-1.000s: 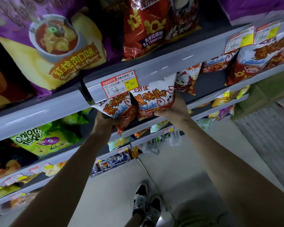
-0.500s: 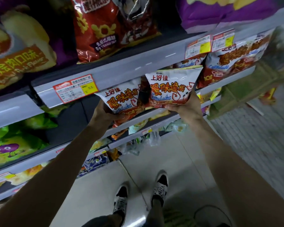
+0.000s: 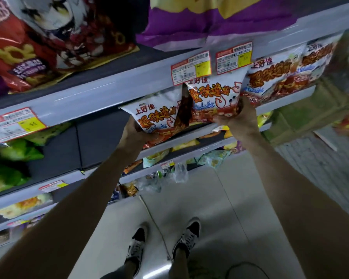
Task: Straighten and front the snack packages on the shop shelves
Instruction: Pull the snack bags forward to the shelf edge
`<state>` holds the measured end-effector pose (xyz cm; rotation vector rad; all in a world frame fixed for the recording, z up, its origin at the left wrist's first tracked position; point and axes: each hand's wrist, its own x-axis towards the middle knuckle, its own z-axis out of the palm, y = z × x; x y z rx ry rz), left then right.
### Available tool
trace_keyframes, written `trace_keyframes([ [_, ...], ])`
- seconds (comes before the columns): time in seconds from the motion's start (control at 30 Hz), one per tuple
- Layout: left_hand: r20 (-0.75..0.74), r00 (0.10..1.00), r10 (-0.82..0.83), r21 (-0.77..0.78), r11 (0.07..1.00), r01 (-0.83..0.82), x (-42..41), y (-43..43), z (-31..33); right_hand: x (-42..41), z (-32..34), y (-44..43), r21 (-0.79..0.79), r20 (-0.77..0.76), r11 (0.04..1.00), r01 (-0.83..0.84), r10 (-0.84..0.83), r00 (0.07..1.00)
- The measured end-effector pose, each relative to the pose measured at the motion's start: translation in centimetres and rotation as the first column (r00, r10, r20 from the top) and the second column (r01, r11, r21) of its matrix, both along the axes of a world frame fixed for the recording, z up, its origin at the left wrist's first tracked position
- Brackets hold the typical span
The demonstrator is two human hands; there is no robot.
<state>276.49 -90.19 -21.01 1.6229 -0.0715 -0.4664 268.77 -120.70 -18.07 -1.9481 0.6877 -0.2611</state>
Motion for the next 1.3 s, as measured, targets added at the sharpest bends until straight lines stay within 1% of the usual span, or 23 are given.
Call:
trace_keyframes([
  [0.1,0.052,0.997,0.059,0.038,0.997,-0.061,-0.5,-1.0,0.4,0.6,-0.7,-0.7,-0.006,-0.003,0.998,-0.057,0.057,0.998],
  [0.13,0.067,0.996,0.066,0.072,0.995,-0.071,-0.5,-1.2,0.2,0.7,-0.9,-0.7,-0.011,-0.002,0.998,-0.066,0.066,0.998],
  [0.23,0.082,0.993,0.085,0.109,0.99,-0.094,-0.5,-1.4,-0.3,1.1,-1.3,-0.4,-0.097,0.022,0.994,-0.05,0.053,0.998],
  [0.3,0.125,0.991,0.058,0.184,0.98,-0.08,-0.9,-1.6,-0.2,1.0,-1.3,0.0,-0.133,0.027,0.991,-0.031,0.035,0.999],
  [0.4,0.119,0.992,0.031,0.296,0.953,-0.066,-1.8,-1.9,-0.7,0.8,-1.7,0.7,-0.143,0.051,0.989,-0.033,0.041,0.998],
  [0.47,0.149,0.988,0.045,0.38,0.92,-0.099,-2.6,-2.5,-0.3,0.8,-1.9,1.0,-0.114,0.045,0.99,-0.084,0.089,0.995],
  [0.53,0.184,0.98,0.082,0.426,0.891,-0.155,-3.3,-3.4,0.3,1.0,-2.0,0.8,-0.091,0.013,0.986,-0.137,0.138,0.99],
  [0.63,0.221,0.956,0.192,0.439,0.856,-0.273,-3.6,-4.3,0.6,1.5,-1.6,-0.1,-0.106,-0.042,0.974,-0.202,0.198,0.979],
  [0.7,0.251,0.943,0.218,0.454,0.834,-0.314,-3.8,-4.3,0.4,1.6,-1.3,-0.5,-0.163,-0.086,0.96,-0.228,0.216,0.973],
  [0.73,0.258,0.939,0.226,0.462,0.825,-0.326,-3.9,-4.3,0.2,1.6,-1.2,-0.6,-0.224,-0.107,0.947,-0.229,0.21,0.972],
  [0.83,0.273,0.932,0.238,0.482,0.805,-0.346,-4.1,-4.0,-0.1,1.1,-1.0,-0.2,-0.436,-0.143,0.888,-0.143,0.088,0.986],
  [0.87,0.279,0.932,0.233,0.486,0.803,-0.346,-4.2,-3.9,-0.1,1.0,-1.0,0.0,-0.483,-0.155,0.869,-0.11,0.038,0.987],
  [0.93,0.284,0.933,0.221,0.487,0.805,-0.339,-4.5,-3.9,-0.2,0.7,-1.0,0.6,-0.519,-0.15,0.851,-0.073,-0.007,0.989],
  [1.0,0.286,0.934,0.213,0.495,0.802,-0.334,-4.8,-4.1,0.0,0.4,-1.3,1.0,-0.482,-0.097,0.876,-0.023,-0.028,0.995],
  [1.13,0.275,0.938,0.213,0.519,0.788,-0.331,-5.2,-4.9,0.3,-0.4,-2.2,1.4,-0.351,-0.001,0.931,0.097,-0.104,0.995],
  [1.3,0.24,0.947,0.211,0.522,0.795,-0.31,-5.1,-6.0,0.8,-0.9,-2.7,1.9,-0.295,0.031,0.952,0.084,-0.078,0.996],
])
